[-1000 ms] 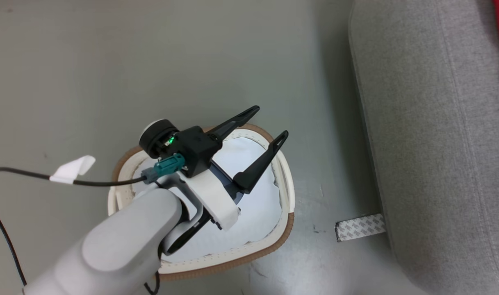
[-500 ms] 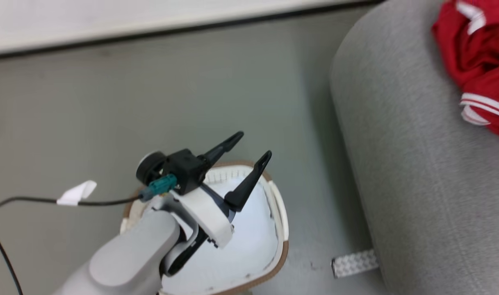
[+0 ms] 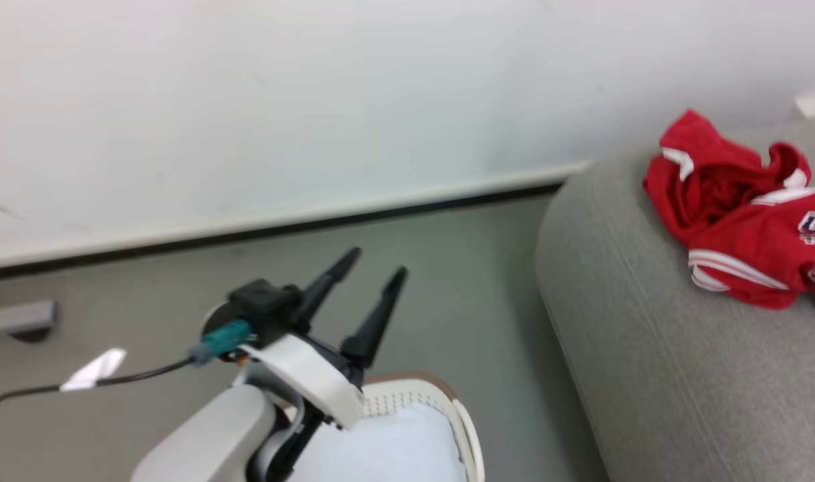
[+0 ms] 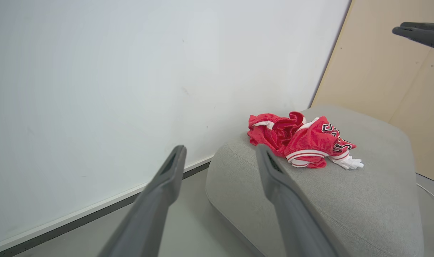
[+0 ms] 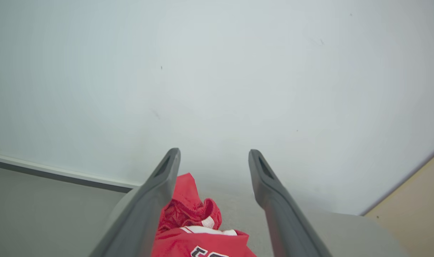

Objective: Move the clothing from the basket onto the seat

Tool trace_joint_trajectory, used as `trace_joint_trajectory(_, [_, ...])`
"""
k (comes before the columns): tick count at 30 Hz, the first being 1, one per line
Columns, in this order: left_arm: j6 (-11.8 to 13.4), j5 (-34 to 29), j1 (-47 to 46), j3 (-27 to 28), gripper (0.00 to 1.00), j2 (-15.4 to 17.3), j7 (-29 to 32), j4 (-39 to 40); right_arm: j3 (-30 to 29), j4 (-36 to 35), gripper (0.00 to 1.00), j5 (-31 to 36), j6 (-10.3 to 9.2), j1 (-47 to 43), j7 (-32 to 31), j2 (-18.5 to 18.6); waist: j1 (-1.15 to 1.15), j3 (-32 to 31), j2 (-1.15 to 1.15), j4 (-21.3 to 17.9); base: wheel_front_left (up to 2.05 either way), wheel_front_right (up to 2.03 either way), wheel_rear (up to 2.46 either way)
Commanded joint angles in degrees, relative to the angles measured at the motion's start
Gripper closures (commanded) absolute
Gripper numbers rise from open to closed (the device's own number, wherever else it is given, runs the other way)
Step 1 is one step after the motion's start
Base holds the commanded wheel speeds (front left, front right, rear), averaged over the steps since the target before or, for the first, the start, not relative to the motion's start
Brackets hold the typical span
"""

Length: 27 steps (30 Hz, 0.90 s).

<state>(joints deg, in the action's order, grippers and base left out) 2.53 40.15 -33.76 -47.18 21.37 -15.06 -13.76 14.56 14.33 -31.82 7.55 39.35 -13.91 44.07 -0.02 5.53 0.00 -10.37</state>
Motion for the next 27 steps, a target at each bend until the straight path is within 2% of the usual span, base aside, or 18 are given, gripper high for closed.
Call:
trace_joint_trajectory(1, [0.1,0.9,2.0,2.0,0.0,0.5,-0.1,1.1,-0.9,-2.0,0.0,-0.5,-0.13,-2.3,1.5,-2.0,0.02,-4.4,0.0,2.9,0.0,0.0,0.0])
trace_joint_trajectory(4, [1.6,0.6,4.6,7.0,0.0,2.5,-0.1,3.1,-3.6,-5.7,0.0,0.1,-0.14,-5.8,4.5,-4.6,0.02,-5.6,0.0,4.3,0.0,0.0,0.0])
trace_joint_trajectory(7, [3.2,-1.2,7.9,12.4,0.0,4.7,-0.1,4.8,-6.3,-9.5,0.0,-0.5,-0.12,-10.3,6.7,-10.7,0.02,-6.2,0.0,5.6,0.0,0.0,0.0])
trace_joint_trajectory(12, [5.0,-2.9,15.1,21.3,0.0,6.6,-0.1,7.0,-10.8,-15.0,0.0,6.3,-0.13,-19.9,8.7,-18.2,0.02,-6.7,0.0,7.7,0.0,0.0,0.0])
trace_joint_trajectory(14, [5.3,-3.6,18.3,24.2,0.0,6.3,-0.1,7.2,-12.0,-17.7,0.0,8.1,-0.13,-23.7,9.3,-22.6,0.02,-6.8,0.0,8.5,0.0,0.0,0.0])
trace_joint_trajectory(16, [5.4,-4.3,21.1,27.2,0.0,5.3,-0.1,7.6,-13.0,-19.9,0.0,11.5,-0.15,-27.8,9.8,-25.2,0.02,-6.8,0.0,9.1,0.0,0.0,0.0])
trace_joint_trajectory(18, [4.9,-5.4,23.6,30.0,0.0,3.8,-0.1,8.0,-13.4,-21.1,0.0,12.1,-0.14,-31.9,11.0,-29.6,0.02,-6.6,0.0,9.6,0.0,0.0,0.0])
trace_joint_trajectory(21, [4.0,-8.2,27.2,33.3,0.0,1.5,-0.1,7.7,-12.9,-20.7,0.0,11.5,-0.13,-36.3,13.3,-34.0,0.02,-6.5,0.0,10.0,0.0,0.0,0.0])
trace_joint_trajectory(25, [1.7,-11.4,30.8,37.6,0.0,-2.6,-0.1,6.8,-11.9,-17.9,0.0,13.0,-0.13,-40.0,19.3,-36.3,0.02,-6.4,0.0,10.1,0.0,0.0,0.0])
trace_joint_trajectory(27, [0.3,-13.3,32.4,39.4,0.0,-4.8,-0.1,6.4,-10.9,-15.5,0.0,13.9,-0.13,-41.2,22.7,-36.3,0.02,-6.4,0.0,10.2,0.0,0.0,0.0])
